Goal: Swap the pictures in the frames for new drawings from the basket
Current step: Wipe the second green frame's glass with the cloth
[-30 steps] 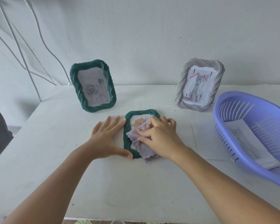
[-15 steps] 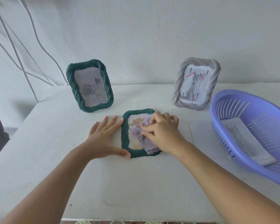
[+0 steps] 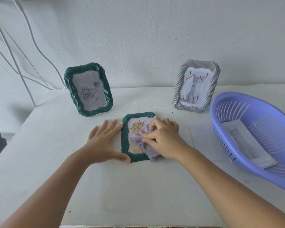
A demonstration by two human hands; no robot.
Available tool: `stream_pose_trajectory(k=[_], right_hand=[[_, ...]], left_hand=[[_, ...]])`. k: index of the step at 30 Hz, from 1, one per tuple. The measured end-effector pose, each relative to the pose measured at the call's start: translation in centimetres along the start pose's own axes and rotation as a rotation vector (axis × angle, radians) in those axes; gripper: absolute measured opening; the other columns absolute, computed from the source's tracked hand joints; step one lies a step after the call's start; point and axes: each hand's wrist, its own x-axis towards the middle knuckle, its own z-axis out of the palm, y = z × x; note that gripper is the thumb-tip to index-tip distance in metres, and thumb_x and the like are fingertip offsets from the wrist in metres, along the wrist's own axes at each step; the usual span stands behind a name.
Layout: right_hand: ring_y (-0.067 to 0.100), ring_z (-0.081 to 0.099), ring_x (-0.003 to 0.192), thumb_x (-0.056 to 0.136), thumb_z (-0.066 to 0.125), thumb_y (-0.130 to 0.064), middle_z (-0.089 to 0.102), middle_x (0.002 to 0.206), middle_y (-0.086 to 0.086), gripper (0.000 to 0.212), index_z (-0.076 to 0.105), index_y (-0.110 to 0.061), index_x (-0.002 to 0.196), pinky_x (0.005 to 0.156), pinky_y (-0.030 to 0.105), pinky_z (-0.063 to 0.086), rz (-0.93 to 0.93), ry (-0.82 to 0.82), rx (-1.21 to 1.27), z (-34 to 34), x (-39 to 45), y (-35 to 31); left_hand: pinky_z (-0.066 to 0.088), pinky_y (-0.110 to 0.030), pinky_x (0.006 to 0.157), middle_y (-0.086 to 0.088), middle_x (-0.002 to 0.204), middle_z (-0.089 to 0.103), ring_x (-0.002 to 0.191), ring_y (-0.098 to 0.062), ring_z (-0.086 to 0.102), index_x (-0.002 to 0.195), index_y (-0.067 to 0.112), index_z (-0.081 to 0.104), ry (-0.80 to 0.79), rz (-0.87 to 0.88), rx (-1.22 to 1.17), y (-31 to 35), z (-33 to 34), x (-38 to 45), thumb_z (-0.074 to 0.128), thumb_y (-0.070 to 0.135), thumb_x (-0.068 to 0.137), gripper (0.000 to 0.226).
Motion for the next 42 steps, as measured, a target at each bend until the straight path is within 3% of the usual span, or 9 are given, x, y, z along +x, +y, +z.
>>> stream_pose_trajectory(k=[5, 11, 16, 19, 25, 31, 35, 39, 42], right_hand=[[0.013, 0.032, 0.105, 0.098, 0.044, -0.061, 0.039, 0.113, -0.017, 0.035, 0.058, -0.059, 0.130, 0.102, 0.039, 0.022, -0.068, -0.044, -0.002, -1.7, -2.2, 2.6], [0.022, 0.041, 0.105, 0.097, 0.060, -0.048, 0.045, 0.108, -0.005, 0.027, 0.069, -0.042, 0.122, 0.100, 0.048, 0.032, 0.092, 0.108, -0.047, 0.3, 1.1, 0.2], [0.015, 0.031, 0.104, 0.099, 0.043, -0.058, 0.041, 0.114, -0.012, 0.037, 0.061, -0.052, 0.131, 0.100, 0.037, 0.022, -0.113, -0.057, 0.022, -0.2, -1.4, 0.7], [0.011, 0.030, 0.100, 0.092, 0.031, -0.069, 0.040, 0.110, -0.017, 0.048, 0.060, -0.057, 0.129, 0.099, 0.037, 0.025, -0.067, -0.017, -0.001, -1.1, -2.1, 2.8], [0.023, 0.041, 0.102, 0.096, 0.061, -0.049, 0.047, 0.110, -0.004, 0.029, 0.069, -0.043, 0.123, 0.097, 0.045, 0.033, 0.040, 0.097, -0.011, 0.8, 0.8, 0.7], [0.016, 0.033, 0.106, 0.096, 0.033, -0.065, 0.044, 0.119, -0.012, 0.045, 0.058, -0.054, 0.132, 0.101, 0.040, 0.024, -0.078, 0.018, -0.020, 1.1, -0.3, 0.7], [0.019, 0.038, 0.104, 0.095, 0.030, -0.067, 0.045, 0.121, -0.010, 0.046, 0.055, -0.057, 0.133, 0.099, 0.039, 0.027, -0.033, 0.069, 0.031, 0.7, -0.2, 0.4], [0.026, 0.042, 0.107, 0.095, 0.026, -0.066, 0.044, 0.129, -0.004, 0.051, 0.048, -0.057, 0.140, 0.100, 0.042, 0.031, 0.109, 0.125, 0.036, 0.6, -0.6, 1.3], [0.030, 0.039, 0.115, 0.096, 0.022, -0.070, 0.039, 0.137, -0.002, 0.050, 0.039, -0.062, 0.143, 0.106, 0.045, 0.029, 0.170, 0.023, -0.004, 0.6, -0.8, 1.6]], left_hand=[[-0.014, -0.044, 0.125, 0.022, 0.164, -0.022, 0.148, -0.005, -0.033, 0.154, 0.054, -0.012, 0.002, -0.002, 0.005, 0.0, 0.1, 0.1, 0.054, 0.105, 0.042, 0.140], [-0.014, -0.043, 0.125, 0.024, 0.164, -0.021, 0.147, -0.003, -0.033, 0.153, 0.056, -0.012, 0.001, 0.000, -0.005, 0.0, 0.0, 0.0, 0.055, 0.105, 0.042, 0.139], [-0.014, -0.043, 0.125, 0.022, 0.165, -0.020, 0.148, -0.004, -0.032, 0.155, 0.053, -0.010, 0.010, 0.001, -0.002, -0.1, 0.1, 0.1, 0.054, 0.105, 0.041, 0.141], [-0.014, -0.043, 0.125, 0.022, 0.165, -0.020, 0.148, -0.005, -0.032, 0.156, 0.052, -0.010, 0.006, 0.004, -0.008, 0.0, 0.1, 0.1, 0.055, 0.105, 0.042, 0.141], [-0.014, -0.043, 0.125, 0.023, 0.164, -0.021, 0.148, -0.005, -0.032, 0.154, 0.054, -0.012, 0.002, 0.005, 0.002, 0.0, 0.0, 0.1, 0.053, 0.105, 0.042, 0.140], [-0.014, -0.043, 0.125, 0.023, 0.164, -0.022, 0.148, -0.005, -0.033, 0.154, 0.053, -0.013, 0.004, 0.001, 0.002, 0.1, 0.0, 0.0, 0.053, 0.105, 0.042, 0.140], [-0.014, -0.042, 0.125, 0.021, 0.165, -0.021, 0.148, -0.006, -0.032, 0.154, 0.052, -0.014, -0.015, 0.003, -0.039, 0.0, -0.4, -0.2, 0.057, 0.103, 0.044, 0.141], [0.015, -0.044, 0.124, 0.020, 0.161, 0.021, 0.152, -0.011, 0.008, 0.158, 0.050, 0.004, 0.134, -0.034, -0.305, 0.7, -1.3, -1.0, 0.063, 0.094, 0.055, 0.127], [0.043, -0.034, 0.102, 0.020, 0.127, 0.055, 0.115, -0.007, 0.047, 0.159, 0.042, 0.019, 0.337, 0.026, -0.299, 2.8, -1.3, -0.7, 0.056, 0.076, 0.082, 0.091]])
